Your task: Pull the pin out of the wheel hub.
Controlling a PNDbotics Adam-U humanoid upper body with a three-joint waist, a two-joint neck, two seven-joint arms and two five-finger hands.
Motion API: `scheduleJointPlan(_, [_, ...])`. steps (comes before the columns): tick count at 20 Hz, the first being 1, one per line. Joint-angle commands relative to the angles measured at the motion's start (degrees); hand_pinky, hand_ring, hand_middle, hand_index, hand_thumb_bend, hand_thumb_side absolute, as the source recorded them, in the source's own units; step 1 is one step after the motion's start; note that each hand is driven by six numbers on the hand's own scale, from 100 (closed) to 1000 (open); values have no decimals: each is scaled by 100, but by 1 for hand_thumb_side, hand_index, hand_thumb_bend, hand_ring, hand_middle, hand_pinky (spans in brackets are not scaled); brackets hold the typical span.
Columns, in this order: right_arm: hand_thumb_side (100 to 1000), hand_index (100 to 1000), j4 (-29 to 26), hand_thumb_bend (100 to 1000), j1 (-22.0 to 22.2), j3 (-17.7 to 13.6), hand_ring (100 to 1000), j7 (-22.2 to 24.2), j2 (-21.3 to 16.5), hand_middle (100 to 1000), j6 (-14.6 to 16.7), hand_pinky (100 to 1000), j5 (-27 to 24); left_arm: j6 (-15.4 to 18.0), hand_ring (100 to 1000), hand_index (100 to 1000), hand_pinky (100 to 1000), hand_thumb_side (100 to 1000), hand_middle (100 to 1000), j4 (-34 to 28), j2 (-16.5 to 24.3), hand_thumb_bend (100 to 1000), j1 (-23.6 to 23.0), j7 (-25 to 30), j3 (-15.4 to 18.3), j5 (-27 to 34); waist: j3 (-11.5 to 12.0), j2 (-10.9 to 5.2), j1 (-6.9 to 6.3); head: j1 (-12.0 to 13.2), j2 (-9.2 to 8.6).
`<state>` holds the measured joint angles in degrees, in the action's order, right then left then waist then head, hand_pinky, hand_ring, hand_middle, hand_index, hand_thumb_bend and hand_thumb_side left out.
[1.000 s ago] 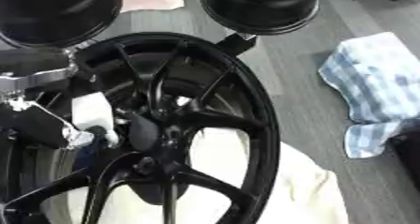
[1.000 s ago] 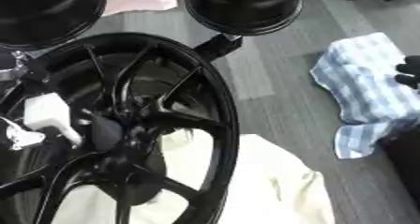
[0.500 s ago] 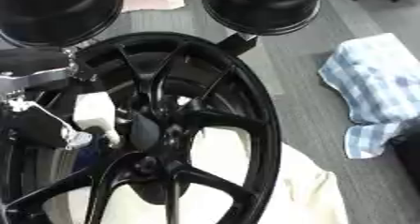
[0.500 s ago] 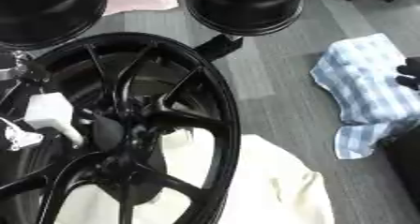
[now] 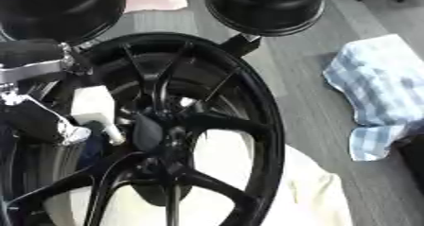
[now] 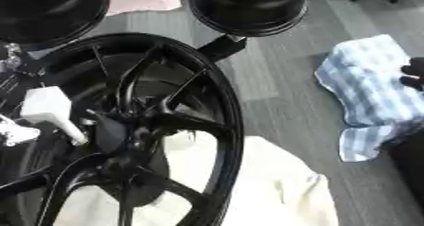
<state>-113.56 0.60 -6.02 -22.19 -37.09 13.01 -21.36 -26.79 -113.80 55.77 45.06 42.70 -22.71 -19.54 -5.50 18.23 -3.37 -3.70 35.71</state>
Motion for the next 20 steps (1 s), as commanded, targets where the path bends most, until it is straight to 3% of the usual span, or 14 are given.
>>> scheduleJointPlan(1, [486,585,-103,230,10,-79,734,-31,-180,666,13,755,-21,-116,520,409,783,239,259,-79,276,100,176,-2,267,278,13,-177,37,-16,16])
scheduleJointPlan(8, [483,585,-103,229,25,-89,735,-40,-223,666,64,755,-26,-59,508,401,785,231,242,-79,485,100,401,-304,642,857,26,-212,61,-12,5])
scheduleJointPlan(12, [481,585,-103,229,75,-117,735,-63,-244,666,109,754,-9,-106,498,397,786,241,231,-79,736,100,328,-615,1052,1340,64,-236,85,-38,17])
scheduleJointPlan(16, [480,586,-103,230,126,-171,735,-118,-247,666,170,754,26,-206,492,394,790,241,223,-79,1151,100,-186,-1235,1695,1829,158,-233,108,-102,39])
scheduleJointPlan(20, [480,586,-103,230,165,-209,735,-169,-212,666,197,754,59,-340,492,394,792,237,223,-79,1567,100,-1141,-1932,2298,2057,242,-212,142,-164,65])
